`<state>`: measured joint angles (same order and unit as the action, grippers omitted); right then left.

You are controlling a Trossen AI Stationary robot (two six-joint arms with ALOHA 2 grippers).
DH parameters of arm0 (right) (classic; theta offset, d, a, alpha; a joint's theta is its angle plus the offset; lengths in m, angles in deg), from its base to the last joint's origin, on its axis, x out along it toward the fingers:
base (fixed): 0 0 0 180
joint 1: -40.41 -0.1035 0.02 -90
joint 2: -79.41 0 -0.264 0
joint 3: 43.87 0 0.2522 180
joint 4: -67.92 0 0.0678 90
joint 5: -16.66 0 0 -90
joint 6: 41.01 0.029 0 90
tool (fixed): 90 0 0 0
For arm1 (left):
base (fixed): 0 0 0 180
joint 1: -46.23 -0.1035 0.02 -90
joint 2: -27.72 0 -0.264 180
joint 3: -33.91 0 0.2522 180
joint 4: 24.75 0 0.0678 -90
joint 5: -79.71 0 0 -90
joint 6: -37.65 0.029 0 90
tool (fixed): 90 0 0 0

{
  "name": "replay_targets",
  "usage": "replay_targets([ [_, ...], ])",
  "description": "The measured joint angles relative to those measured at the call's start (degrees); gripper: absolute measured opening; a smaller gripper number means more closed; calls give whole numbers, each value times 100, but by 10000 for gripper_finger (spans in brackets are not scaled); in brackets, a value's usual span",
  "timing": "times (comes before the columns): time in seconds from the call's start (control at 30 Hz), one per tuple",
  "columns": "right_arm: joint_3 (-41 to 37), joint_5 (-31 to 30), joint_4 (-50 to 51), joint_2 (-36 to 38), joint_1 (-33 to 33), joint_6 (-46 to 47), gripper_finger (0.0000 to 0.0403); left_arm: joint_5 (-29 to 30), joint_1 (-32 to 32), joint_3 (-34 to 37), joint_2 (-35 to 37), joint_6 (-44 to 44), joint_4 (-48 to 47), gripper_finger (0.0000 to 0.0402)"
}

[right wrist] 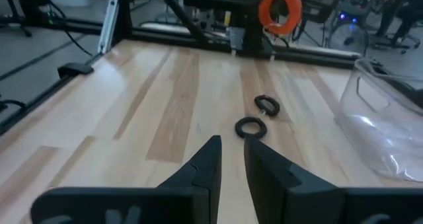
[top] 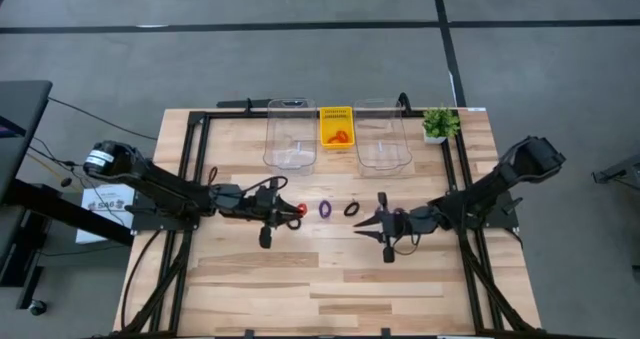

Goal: Sort spring keychains
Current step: Put the orange spring keychain into the yellow bin

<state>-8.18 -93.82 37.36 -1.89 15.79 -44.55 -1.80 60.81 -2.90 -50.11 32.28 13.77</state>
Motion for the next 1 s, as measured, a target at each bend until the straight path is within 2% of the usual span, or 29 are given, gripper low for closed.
replay_targets([
  [0.33, 670, -47, 40, -916, -4, -12, 59, -562, 7, -1080, -1420, 551, 136, 49],
  [0.67, 744, -47, 65, -925, -199, -68, 59, -1088, -97, -1952, -2509, 560, 136, 49],
  [0.87, 744, -49, 4, -898, -463, -814, 59, -1200, -149, -2030, -2633, 557, 140, 49],
  [1.0, 803, -56, -36, -898, -585, -1737, 59, -1198, -149, -2029, -2633, 536, 138, 49],
])
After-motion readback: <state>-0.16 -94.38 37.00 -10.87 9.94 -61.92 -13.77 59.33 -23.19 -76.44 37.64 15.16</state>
